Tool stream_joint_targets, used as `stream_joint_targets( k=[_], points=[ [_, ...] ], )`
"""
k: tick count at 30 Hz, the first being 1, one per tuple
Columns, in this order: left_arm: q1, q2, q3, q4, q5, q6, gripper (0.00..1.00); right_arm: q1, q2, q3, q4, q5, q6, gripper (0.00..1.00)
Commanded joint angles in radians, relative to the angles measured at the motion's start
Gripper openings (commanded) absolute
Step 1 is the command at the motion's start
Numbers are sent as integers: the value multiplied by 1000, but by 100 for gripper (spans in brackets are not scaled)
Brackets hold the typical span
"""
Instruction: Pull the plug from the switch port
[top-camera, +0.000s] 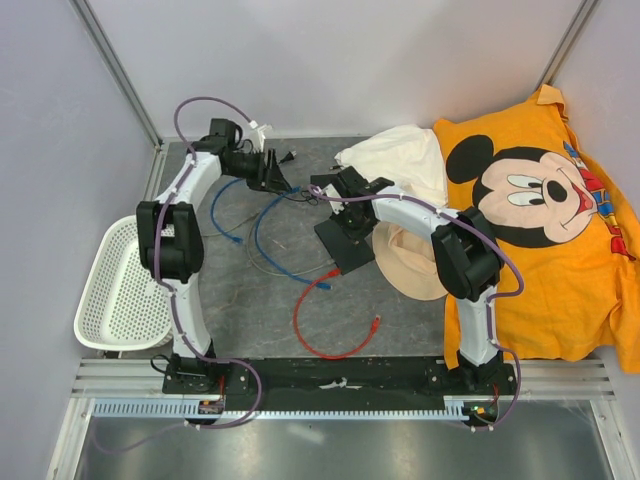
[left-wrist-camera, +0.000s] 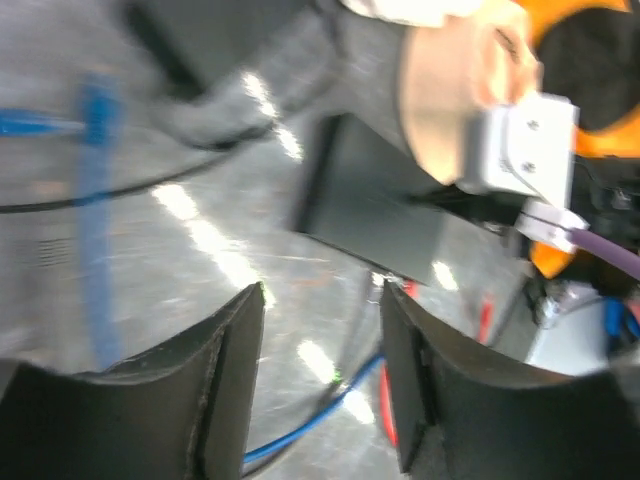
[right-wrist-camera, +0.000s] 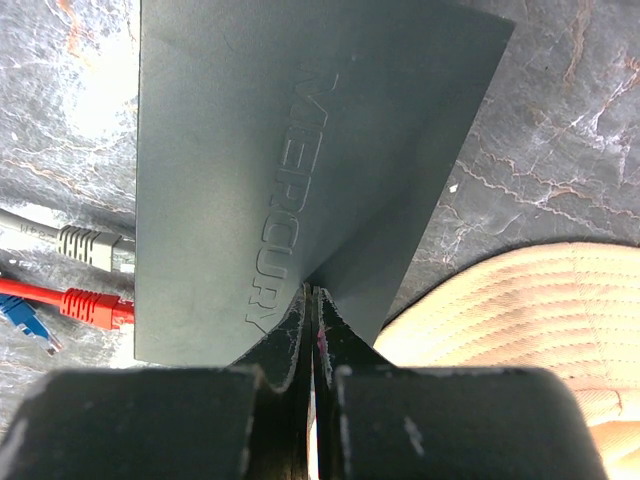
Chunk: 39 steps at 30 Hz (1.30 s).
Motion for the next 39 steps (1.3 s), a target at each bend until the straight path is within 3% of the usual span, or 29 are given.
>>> stream_joint_targets(
  k=[1, 4, 6, 7, 9, 16, 22, 26, 31, 39],
  points=[
    [-95, 30, -122, 50, 81, -106, 44, -2, 69, -6, 6, 67, -28, 0],
    [-133, 50, -177, 85, 61, -138, 31, -4, 36, 48, -22, 67, -38, 0],
    [-156, 45, -217, 145, 36, -155, 18, -15, -22, 82, -26, 26, -38, 0],
    [-164, 47, -223, 158, 27, -159, 6, -27, -45, 112, -25, -5, -40, 0],
    [-182, 69, -212, 172, 0, -167, 2, -34, -109, 132, -16, -23, -58, 0],
    [-228, 197, -99, 166, -63, -172, 2, -54, -168, 45, -32, 1, -58, 0],
    [-264, 342, 149, 162, -66, -208, 3, -59, -197, -33, -29, -32, -41, 0],
    [-270, 343, 265, 163, -39, -222, 4, -61, -178, -36, -32, -31, -51, 0],
    [-238, 229, 175, 165, -4, -236, 14, -61, -149, -33, -16, -40, -51, 0],
    [-198, 102, -65, 166, 88, -208, 43, -59, -57, -21, -2, -62, -35, 0]
  ],
)
